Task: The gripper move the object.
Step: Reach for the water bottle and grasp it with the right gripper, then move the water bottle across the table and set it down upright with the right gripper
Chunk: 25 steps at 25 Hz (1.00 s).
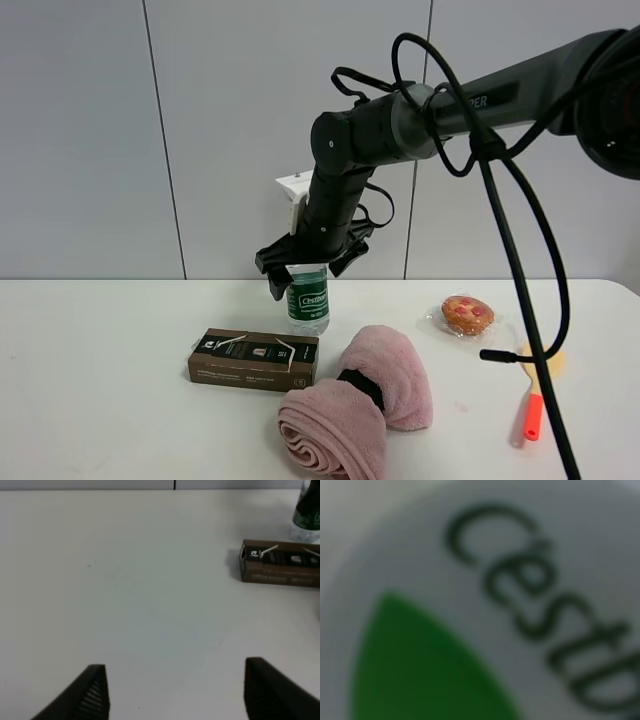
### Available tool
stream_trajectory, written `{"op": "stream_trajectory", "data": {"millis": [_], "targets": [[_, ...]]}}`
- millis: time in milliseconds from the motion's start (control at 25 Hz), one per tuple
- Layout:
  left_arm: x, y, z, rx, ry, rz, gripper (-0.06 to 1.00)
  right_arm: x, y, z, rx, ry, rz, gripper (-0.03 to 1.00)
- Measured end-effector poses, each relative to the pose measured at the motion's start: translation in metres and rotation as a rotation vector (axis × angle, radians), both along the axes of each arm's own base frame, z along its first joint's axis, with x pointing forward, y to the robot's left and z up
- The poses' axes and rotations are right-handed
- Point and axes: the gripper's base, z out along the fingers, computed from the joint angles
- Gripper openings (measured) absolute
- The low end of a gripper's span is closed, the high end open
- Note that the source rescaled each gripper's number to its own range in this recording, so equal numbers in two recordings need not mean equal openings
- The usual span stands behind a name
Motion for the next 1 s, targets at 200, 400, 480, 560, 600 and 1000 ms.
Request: {"op": "stream_trajectory", "data": {"millis": [200,400,480,560,600,1000], "targets": [[0.0000,0.0000,0.0000,0.000,0.000,0.000,1.00,-0.0036,0.0083,0.0011,-0.008,-0.031,0.053,0.44],[0.0000,0.0000,0.0000,0.000,0.000,0.000,1.00,-0.0035,0.0107,0.0022,-0.026,-0.066,0.076,0.19],[0.0000,0.0000,0.0000,0.000,0.000,0.000,1.00,-0.0022,0.0098,0.0027,-0.043,-0.083,0.082,0.08],[0.0000,0.0000,0.0000,0.000,0.000,0.000,1.00,-0.0015,0.0091,0.0030,-0.049,-0.091,0.076,0.05],[0.0000,0.0000,0.0000,0.000,0.000,0.000,1.00,-0.0014,0.0090,0.0030,-0.047,-0.091,0.071,0.04],[0.0000,0.0000,0.0000,0.000,0.000,0.000,1.00,-0.0014,0.0088,0.0029,-0.048,-0.089,0.067,0.04]]}}
